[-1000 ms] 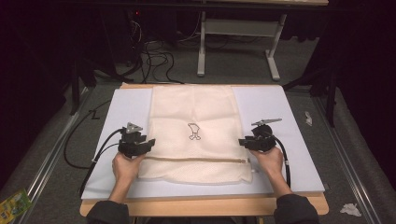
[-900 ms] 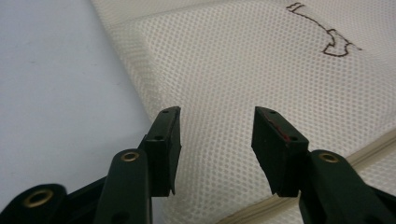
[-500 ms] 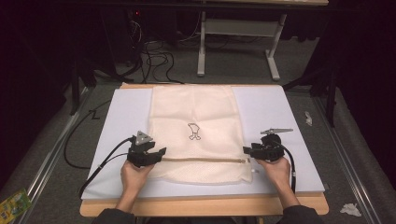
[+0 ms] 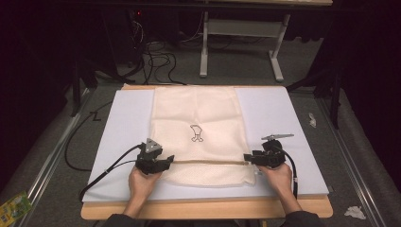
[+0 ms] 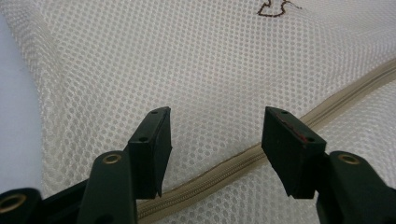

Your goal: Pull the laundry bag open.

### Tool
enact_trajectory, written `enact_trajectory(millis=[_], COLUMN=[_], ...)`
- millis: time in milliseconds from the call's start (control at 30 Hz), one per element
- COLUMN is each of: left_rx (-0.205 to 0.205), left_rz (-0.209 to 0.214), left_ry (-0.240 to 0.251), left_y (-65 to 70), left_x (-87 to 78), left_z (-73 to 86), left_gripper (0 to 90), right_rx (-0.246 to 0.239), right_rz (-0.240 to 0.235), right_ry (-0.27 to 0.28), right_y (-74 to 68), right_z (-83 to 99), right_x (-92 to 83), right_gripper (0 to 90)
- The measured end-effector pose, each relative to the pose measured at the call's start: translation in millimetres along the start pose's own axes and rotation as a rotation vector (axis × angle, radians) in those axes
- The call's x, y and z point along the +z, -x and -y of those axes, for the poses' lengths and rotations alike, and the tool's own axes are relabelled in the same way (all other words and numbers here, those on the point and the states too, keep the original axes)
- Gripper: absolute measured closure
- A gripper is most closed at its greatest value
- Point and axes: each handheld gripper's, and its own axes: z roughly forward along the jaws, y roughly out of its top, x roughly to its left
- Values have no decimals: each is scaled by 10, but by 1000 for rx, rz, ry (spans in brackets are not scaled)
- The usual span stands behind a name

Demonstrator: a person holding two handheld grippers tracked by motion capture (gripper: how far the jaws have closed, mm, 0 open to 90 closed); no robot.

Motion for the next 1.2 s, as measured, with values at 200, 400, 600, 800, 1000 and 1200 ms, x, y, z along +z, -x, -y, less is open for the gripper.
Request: enact_trajectory(millis=[200,400,600,800,1000,1200], left_rx=[4,-8,-15,-7,4,-3], left_rz=[-3,3,9,14,9,12], left_ry=[-15,-14,-26,-41,-31,-29], left_y=[14,13,14,14,28,31], left_x=[42,64,111,141,152,159], left_z=[20,18,19,-2,11,7], left_gripper=[426,425,423,431,427,427], right_rx=[25,31,33,35,25,22], right_rz=[-12,-22,-50,-59,-67,-65], right_ry=[-54,-71,-103,-115,-122,-127], right_y=[-49,-82,-80,-84,-120,-85], right_z=[-63,-115,-114,-129,-182,-186], right_x=[76,148,128,136,198,200], right_gripper=[495,490,500,514,563,719])
